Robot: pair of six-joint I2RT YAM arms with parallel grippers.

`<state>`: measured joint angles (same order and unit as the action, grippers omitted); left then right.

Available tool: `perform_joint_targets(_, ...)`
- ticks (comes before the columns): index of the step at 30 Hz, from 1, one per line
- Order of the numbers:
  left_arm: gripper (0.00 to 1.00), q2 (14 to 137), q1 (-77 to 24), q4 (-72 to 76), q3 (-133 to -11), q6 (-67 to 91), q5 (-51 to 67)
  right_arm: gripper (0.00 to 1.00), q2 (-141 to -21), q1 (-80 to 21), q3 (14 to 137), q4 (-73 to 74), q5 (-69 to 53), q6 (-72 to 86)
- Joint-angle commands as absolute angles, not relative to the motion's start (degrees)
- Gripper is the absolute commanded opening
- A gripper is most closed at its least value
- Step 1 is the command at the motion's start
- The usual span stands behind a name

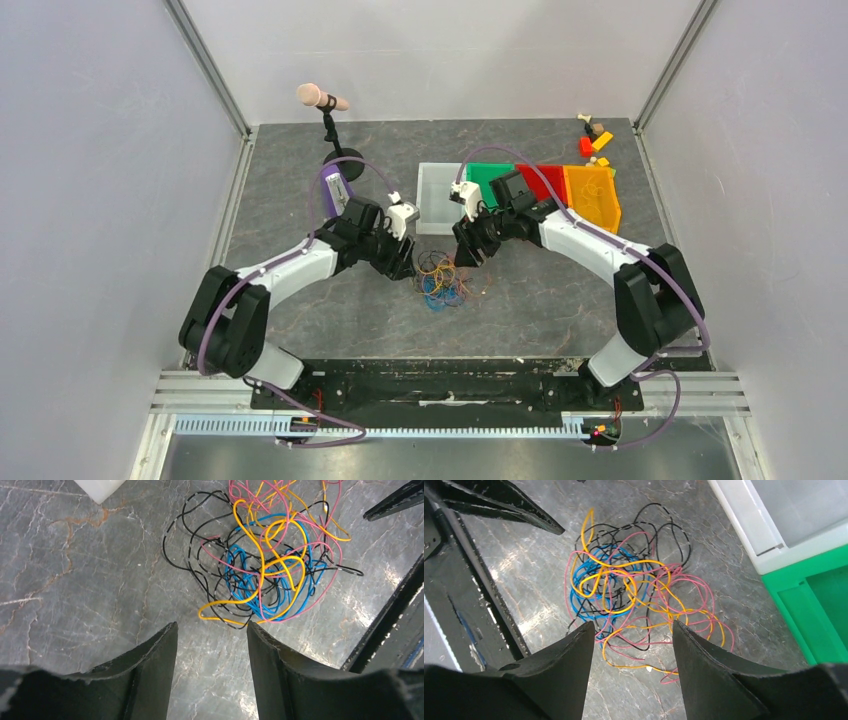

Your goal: Untangle the cables

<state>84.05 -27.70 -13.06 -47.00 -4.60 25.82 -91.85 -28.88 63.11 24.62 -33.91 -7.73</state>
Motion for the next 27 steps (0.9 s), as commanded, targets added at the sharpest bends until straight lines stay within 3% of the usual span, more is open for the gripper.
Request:
perform_joint_targets(1, 0.59, 87.1, -27.8, -7.7, -49.6, -11.6, 28.7, 0.61, -92.6, -29.2, 61.7, 20.0, -30.9, -4.8)
perform_joint_targets(9, 0.52, 93.1, -28.5, -4.0, -51.9, -8.4, 29.2, 0.62, -93.5, -30.5, 59.4, 17.3, -27.7, -1.5)
perform_joint_targets(11, 0.43, 93.3, -28.5, -4.2, -51.5, -7.7, 30.0, 0.62, -94.0, -31.1, 58.7, 16.1, -25.8, -0.7)
perform_joint_targets(16, 0.03, 87.0, -28.5, -4.3, -48.3, -5.7, 31.7, 0.63, -94.7, -32.7, 55.4, 11.8, -22.7, 1.9)
perform_joint_targets(21, 0.02, 77.4, -28.5, -4.2, -45.9, -0.6, 33.2, 0.61, -95.7, -34.7, 52.2, 7.9, -18.9, 2.2)
perform_joint_targets(27, 0.02, 68.1, -28.4, -10.2, -47.1, 1.3, 29.8, 0.50, -96.5, -34.7, 49.3, 6.0, -13.9, 1.9)
